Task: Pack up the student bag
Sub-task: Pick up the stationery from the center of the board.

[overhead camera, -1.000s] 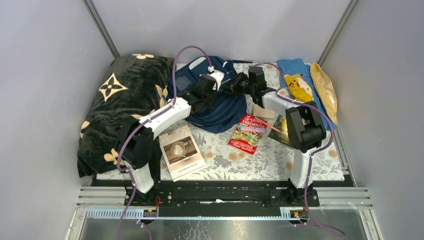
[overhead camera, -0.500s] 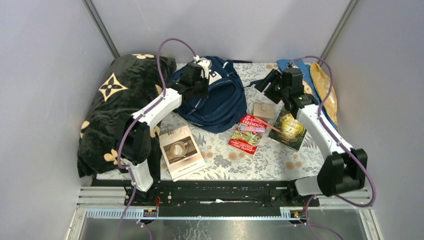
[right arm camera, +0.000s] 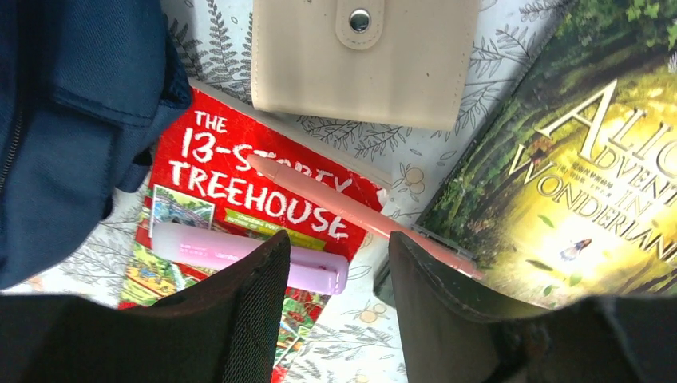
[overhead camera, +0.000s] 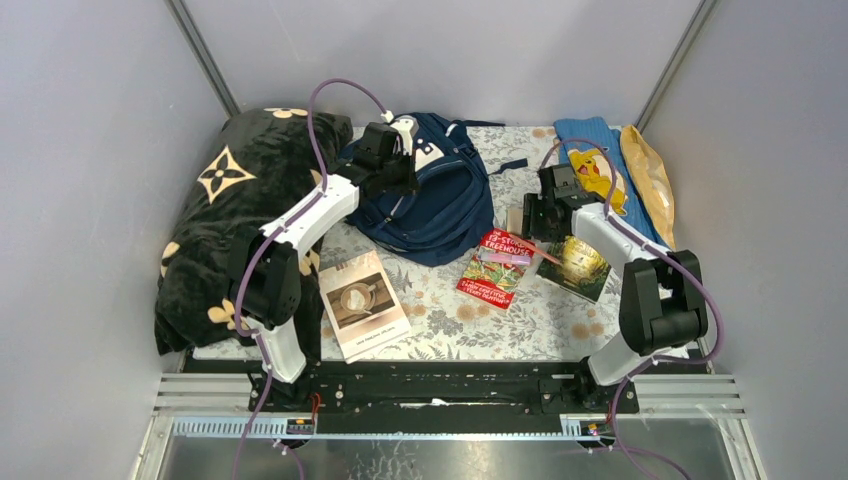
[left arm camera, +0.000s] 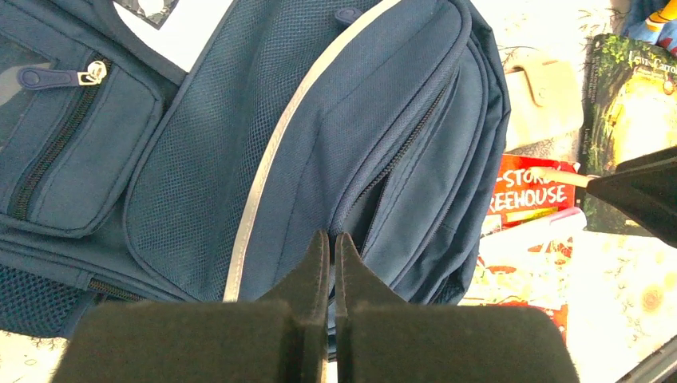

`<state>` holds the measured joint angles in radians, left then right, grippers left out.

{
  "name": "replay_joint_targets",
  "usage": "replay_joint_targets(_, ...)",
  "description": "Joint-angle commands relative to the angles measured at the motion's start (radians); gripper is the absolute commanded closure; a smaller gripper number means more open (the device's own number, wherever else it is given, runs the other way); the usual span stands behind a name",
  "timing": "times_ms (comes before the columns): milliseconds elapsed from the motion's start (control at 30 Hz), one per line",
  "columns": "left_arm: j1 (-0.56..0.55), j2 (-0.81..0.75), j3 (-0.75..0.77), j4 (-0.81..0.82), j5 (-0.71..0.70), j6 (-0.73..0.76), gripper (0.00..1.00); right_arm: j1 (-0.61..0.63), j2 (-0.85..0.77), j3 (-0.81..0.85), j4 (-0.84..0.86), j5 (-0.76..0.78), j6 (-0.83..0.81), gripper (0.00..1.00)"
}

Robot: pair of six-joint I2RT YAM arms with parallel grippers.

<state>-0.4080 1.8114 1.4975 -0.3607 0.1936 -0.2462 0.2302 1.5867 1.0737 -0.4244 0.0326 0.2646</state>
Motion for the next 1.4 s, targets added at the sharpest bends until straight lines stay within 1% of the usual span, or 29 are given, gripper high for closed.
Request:
replay_joint_targets(0, 0.010, 0.008, 0.024, 0.022, 0.040, -0.022, 1.00, 0.006, 0.075, 0.092, -0.041, -0.020, -0.173, 0.44)
replay_joint_targets(67, 0.009, 0.012, 0.022, 0.023, 0.050, -0.023, 1.00, 0.006, 0.130, 0.137, -0.084, -0.029, -0.202, 0.44)
replay_joint_targets(167, 0.009, 0.017, 0.021, 0.022, 0.061, -0.024, 1.00, 0.006, 0.184, 0.149, -0.088, -0.083, -0.222, 0.44)
replay_joint_targets(233, 0.010, 0.016, 0.019, 0.023, 0.065, -0.022, 1.00, 0.005, 0.215, 0.151, -0.085, -0.085, -0.231, 0.44)
replay_joint_targets(333, 0.009, 0.015, 0.019, 0.021, 0.064, -0.017, 1.00, 0.006, 0.250, 0.149, -0.077, -0.061, -0.231, 0.46)
replay_joint_targets(433, 0.009, 0.013, 0.016, 0.017, 0.060, -0.015, 1.00, 0.006, 0.254, 0.144, -0.073, -0.044, -0.221, 0.52)
replay_joint_targets(467, 0.009, 0.012, 0.014, 0.017, 0.060, -0.015, 1.00, 0.006, 0.250, 0.141, -0.073, -0.040, -0.220, 0.55)
replay_joint_targets(500, 0.009, 0.012, 0.011, 0.018, 0.060, -0.016, 1.00, 0.006, 0.246, 0.139, -0.073, -0.039, -0.215, 0.60)
replay_joint_targets(633, 0.009, 0.012, 0.005, 0.018, 0.065, -0.022, 1.00, 0.006, 0.243, 0.137, -0.081, -0.038, -0.197, 0.82)
replay_joint_targets(733, 0.009, 0.012, -0.001, 0.017, 0.068, -0.024, 1.00, 0.005, 0.238, 0.135, -0.085, 0.009, -0.181, 0.92)
replay_joint_targets(833, 0.009, 0.010, -0.004, 0.018, 0.069, -0.024, 1.00, 0.006, 0.215, 0.134, -0.089, 0.057, -0.149, 1.00)
replay_joint_targets(1033, 0.009, 0.007, 0.001, 0.008, 0.076, -0.021, 1.00, 0.006, 0.062, 0.125, -0.094, 0.074, -0.094, 1.00)
replay_joint_targets(1167, 0.009, 0.012, 0.012, 0.005, 0.067, -0.026, 1.00, 0.006, -0.022, 0.142, -0.084, 0.040, -0.031, 1.00)
replay_joint_targets(1233, 0.011, 0.041, 0.046, -0.030, 0.031, -0.027, 1.00, 0.005, -0.025, 0.176, -0.091, -0.042, 0.015, 1.00)
replay_joint_targets(1300, 0.017, 0.080, 0.097, -0.081, 0.046, -0.026, 1.00, 0.008, 0.002, 0.230, -0.101, -0.168, 0.084, 1.00)
replay_joint_targets(1367, 0.021, 0.091, 0.112, -0.083, 0.084, -0.041, 1.00, 0.026, 0.018, 0.247, -0.043, -0.269, 0.220, 1.00)
